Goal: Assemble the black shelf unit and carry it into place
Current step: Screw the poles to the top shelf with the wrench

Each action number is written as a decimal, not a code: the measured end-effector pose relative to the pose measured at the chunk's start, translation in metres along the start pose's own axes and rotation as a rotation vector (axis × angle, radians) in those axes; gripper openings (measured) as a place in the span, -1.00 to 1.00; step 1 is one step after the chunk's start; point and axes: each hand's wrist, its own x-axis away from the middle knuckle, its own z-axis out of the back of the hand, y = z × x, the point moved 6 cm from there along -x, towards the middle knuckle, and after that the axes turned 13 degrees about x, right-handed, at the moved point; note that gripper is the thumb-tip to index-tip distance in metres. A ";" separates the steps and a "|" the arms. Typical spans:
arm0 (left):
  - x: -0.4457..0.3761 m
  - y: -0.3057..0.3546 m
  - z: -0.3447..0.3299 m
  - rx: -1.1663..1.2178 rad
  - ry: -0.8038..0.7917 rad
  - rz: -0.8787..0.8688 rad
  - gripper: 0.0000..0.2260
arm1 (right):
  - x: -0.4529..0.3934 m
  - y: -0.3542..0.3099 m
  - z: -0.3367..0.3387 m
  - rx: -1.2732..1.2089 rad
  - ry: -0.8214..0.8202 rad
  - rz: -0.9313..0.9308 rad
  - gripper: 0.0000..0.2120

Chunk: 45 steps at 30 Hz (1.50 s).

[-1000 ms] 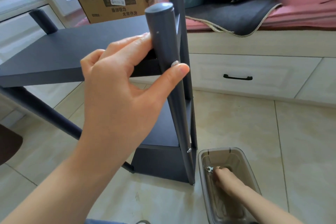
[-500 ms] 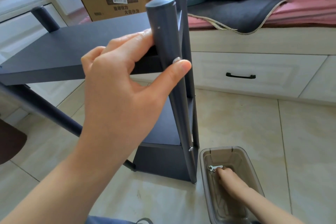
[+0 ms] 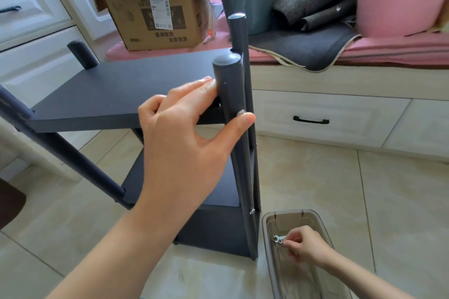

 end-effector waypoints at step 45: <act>-0.004 -0.127 0.261 0.626 0.334 0.195 -0.78 | 0.161 -0.351 0.083 -0.539 0.007 0.362 -0.88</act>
